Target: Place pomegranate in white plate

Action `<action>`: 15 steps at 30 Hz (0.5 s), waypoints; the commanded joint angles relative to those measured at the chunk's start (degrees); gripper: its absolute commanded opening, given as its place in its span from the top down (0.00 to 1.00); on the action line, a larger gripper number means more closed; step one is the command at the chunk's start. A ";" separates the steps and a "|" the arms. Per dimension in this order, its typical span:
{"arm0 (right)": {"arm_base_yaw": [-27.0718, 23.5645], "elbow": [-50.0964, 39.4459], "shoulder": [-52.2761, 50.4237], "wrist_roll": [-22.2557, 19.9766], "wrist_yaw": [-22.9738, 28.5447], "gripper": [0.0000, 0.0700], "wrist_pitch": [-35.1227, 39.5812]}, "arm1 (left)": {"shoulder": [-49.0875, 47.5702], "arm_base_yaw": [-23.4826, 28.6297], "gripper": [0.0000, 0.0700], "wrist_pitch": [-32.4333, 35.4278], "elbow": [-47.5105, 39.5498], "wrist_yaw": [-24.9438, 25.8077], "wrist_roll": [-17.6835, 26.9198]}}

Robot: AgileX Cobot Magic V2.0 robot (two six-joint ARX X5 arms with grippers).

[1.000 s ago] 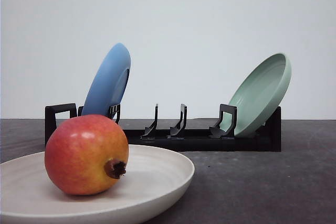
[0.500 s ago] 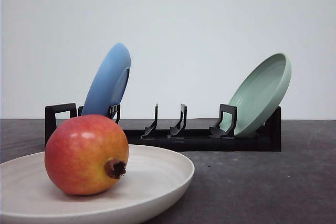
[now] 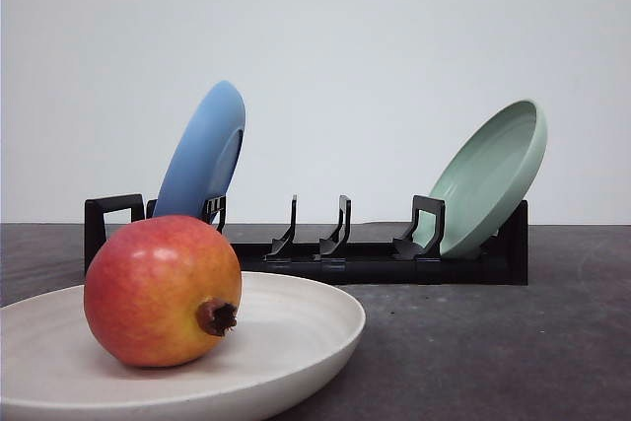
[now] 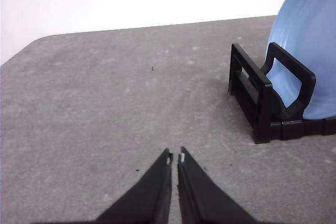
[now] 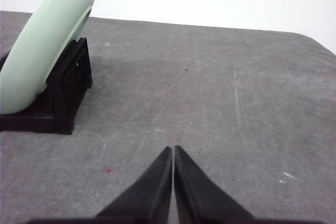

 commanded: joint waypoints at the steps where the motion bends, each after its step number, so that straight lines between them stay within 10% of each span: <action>1: -0.09 -0.22 -0.09 -0.20 0.02 1.00 0.63 | -0.07 0.07 1.00 -0.17 -0.61 0.24 0.17; 15: -0.09 -0.22 -0.09 -0.20 0.02 1.00 0.63 | -0.08 0.07 1.00 -0.17 -0.61 0.24 0.17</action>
